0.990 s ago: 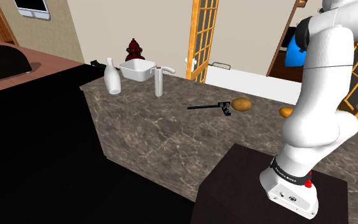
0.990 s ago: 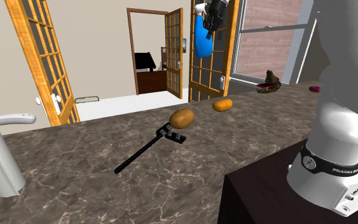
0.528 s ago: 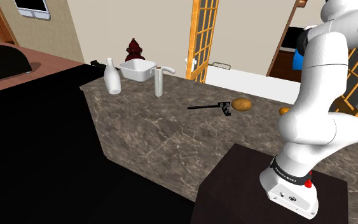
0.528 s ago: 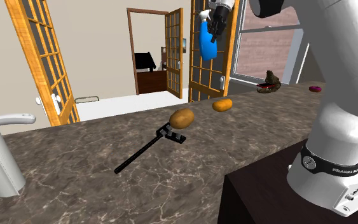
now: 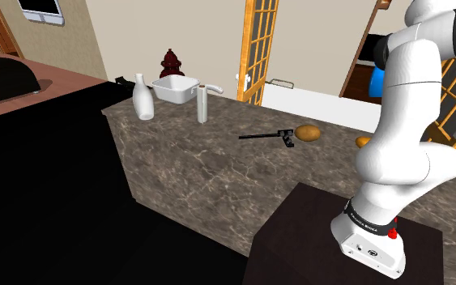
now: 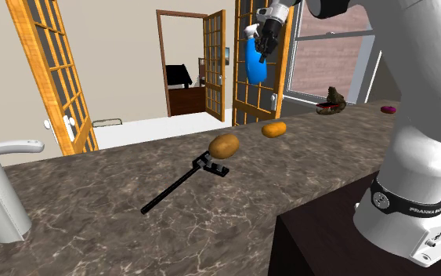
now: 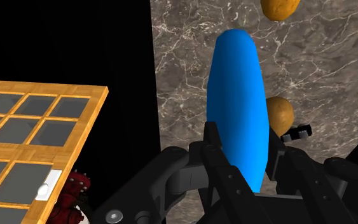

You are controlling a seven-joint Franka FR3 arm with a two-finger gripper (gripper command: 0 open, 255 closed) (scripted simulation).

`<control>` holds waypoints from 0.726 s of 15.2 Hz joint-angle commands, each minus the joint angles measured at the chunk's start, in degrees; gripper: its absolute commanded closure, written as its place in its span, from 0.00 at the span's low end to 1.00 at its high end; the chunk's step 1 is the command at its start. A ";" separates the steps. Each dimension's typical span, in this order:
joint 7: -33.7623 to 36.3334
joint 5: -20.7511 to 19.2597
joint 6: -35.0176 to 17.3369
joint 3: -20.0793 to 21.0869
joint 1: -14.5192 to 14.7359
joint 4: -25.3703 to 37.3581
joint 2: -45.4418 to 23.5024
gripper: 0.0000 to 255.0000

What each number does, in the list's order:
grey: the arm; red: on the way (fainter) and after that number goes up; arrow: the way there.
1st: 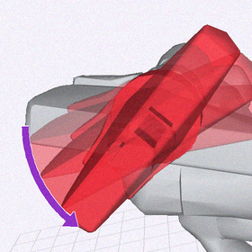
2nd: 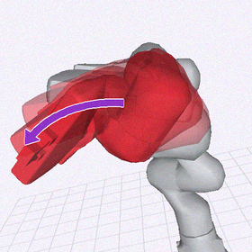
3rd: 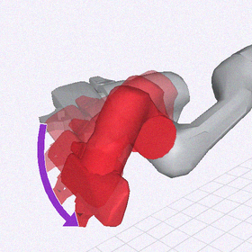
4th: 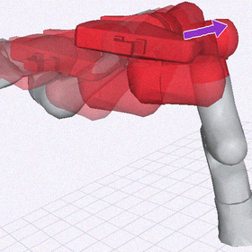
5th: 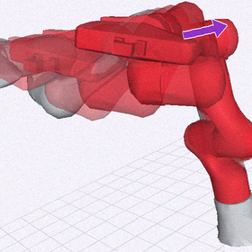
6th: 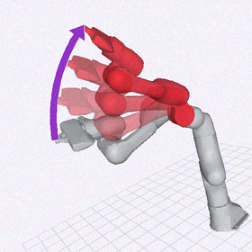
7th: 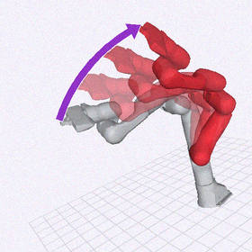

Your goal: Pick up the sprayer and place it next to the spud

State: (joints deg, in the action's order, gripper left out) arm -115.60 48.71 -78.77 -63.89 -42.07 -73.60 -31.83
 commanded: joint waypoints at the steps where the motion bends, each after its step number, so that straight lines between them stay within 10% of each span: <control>1: -0.69 -0.10 -1.47 -0.16 0.91 -1.90 0.02 1.00; 11: -4.08 0.30 -7.84 -0.27 3.85 -9.76 -0.61 1.00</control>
State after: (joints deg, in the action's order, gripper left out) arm -119.37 48.89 -86.02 -64.21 -38.40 -82.73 -32.31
